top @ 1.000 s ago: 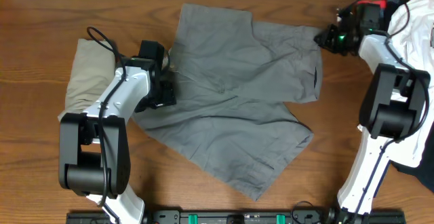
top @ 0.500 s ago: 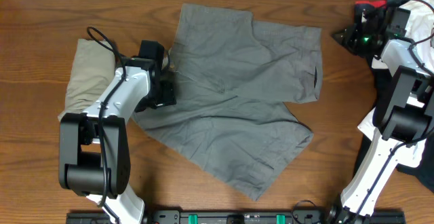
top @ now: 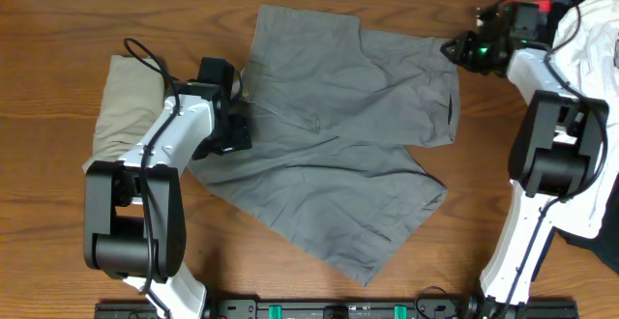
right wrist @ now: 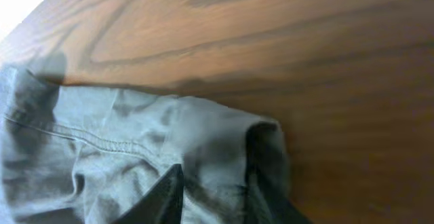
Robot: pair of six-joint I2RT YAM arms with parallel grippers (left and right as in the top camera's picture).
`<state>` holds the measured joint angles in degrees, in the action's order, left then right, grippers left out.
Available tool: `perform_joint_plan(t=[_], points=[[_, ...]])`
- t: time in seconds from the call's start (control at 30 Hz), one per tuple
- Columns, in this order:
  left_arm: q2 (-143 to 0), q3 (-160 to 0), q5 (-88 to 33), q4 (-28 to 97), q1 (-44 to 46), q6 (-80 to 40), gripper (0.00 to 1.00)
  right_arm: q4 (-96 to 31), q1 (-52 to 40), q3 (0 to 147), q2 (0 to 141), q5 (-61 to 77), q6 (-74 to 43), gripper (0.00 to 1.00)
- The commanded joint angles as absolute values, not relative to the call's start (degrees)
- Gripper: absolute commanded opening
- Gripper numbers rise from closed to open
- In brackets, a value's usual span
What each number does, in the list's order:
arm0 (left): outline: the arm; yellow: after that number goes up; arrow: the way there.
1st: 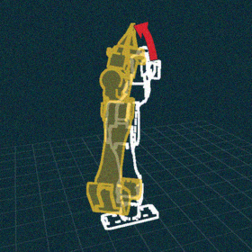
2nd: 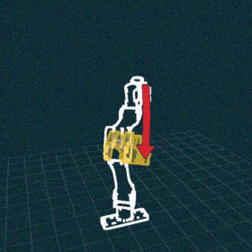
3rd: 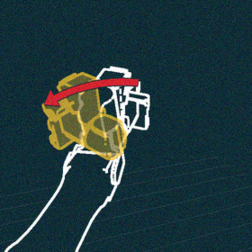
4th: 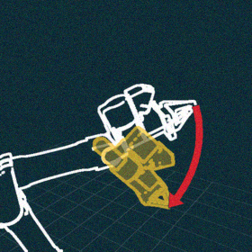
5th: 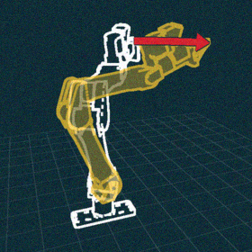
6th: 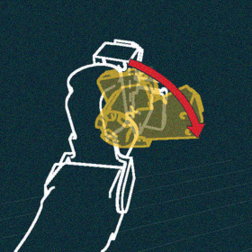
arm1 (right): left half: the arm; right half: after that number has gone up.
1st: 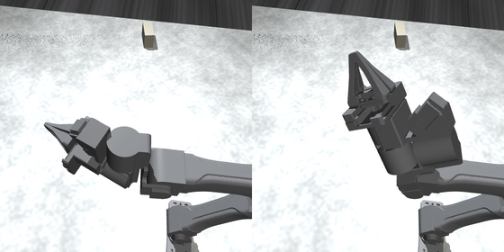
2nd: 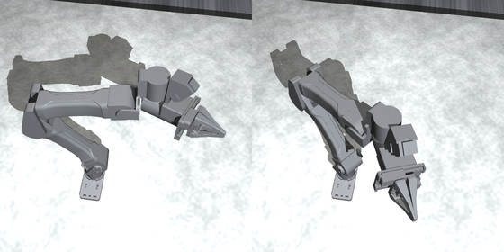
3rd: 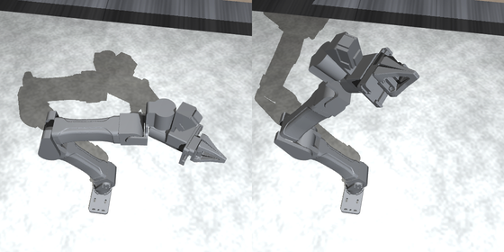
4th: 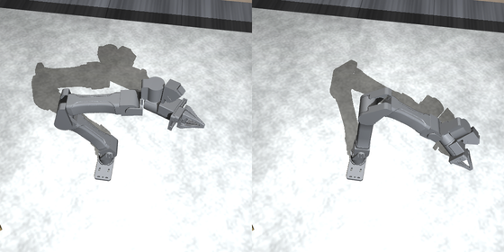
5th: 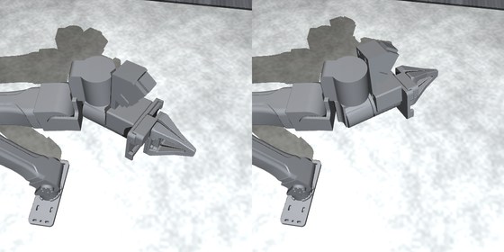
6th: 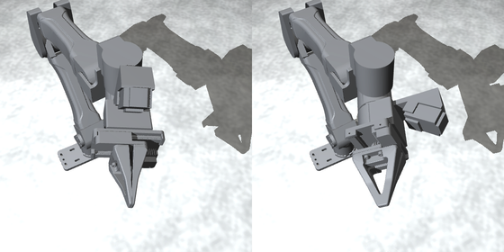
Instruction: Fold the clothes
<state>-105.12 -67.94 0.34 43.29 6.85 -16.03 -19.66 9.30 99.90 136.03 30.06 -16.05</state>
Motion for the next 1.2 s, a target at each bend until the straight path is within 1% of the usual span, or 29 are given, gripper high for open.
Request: perform_joint_plan(t=[0.0, 0.17, 0.27, 0.47, 0.53, 0.73, 0.77, 0.83, 0.9, 1.03, 1.1, 1.17], points=[[-105.6, -67.7, 0.4, 43.4, 6.8, -15.1, 0.73, -19.4, 8.2, 99.7, 136.4, 27.6, -16.3, 0.19], [-105.6, -67.7, 0.4, 43.4, 6.8, -15.1, 0.73, -18.8, 9.8, 100.0, 136.0, 30.4, -18.5, 0.11], [-105.6, -67.7, 0.4, 43.4, 6.8, -15.1, 0.73, -18.6, 12.0, 100.1, 134.8, 32.0, -19.3, 0.10], [-105.6, -67.7, 0.4, 42.5, 6.8, -15.1, 0.73, -13.8, 16.8, 100.1, 133.0, 42.8, -19.9, 0.11], [-105.6, -67.7, 0.4, 42.2, 6.8, -15.1, 0.73, -13.5, 17.8, 100.1, 133.0, 43.4, -22.2, 0.11], [-105.6, -67.7, 0.4, 41.9, 6.8, -15.1, 0.73, -14.1, 17.7, 100.0, 133.0, 40.7, -22.2, 0.12], [-105.6, -67.7, 0.4, 41.9, 6.8, -15.1, 0.73, -14.1, 17.6, 100.0, 133.0, 39.9, -22.2, 0.13], [-105.6, -67.7, 0.4, 41.9, 6.8, -15.1, 0.73, -14.2, 17.4, 100.0, 133.0, 38.2, -22.2, 0.32], [-105.6, -67.7, 0.4, 41.9, 6.8, -15.1, 0.73, -14.6, 17.4, 100.0, 133.0, 37.3, -21.6, 0.36], [-105.6, -67.7, 0.4, 42.0, 6.8, -15.0, 0.73, -14.4, 19.5, 100.1, 132.0, 41.8, -18.1, 0.49], [-105.5, -67.7, 0.4, 42.5, 6.8, -15.0, 0.73, -14.6, 21.4, 100.1, 130.3, 45.0, -17.9, 0.51], [-105.4, -67.7, 0.4, 43.3, 6.8, -15.0, 0.73, -16.2, 23.1, 100.1, 127.7, 46.8, -17.1, 0.52]])
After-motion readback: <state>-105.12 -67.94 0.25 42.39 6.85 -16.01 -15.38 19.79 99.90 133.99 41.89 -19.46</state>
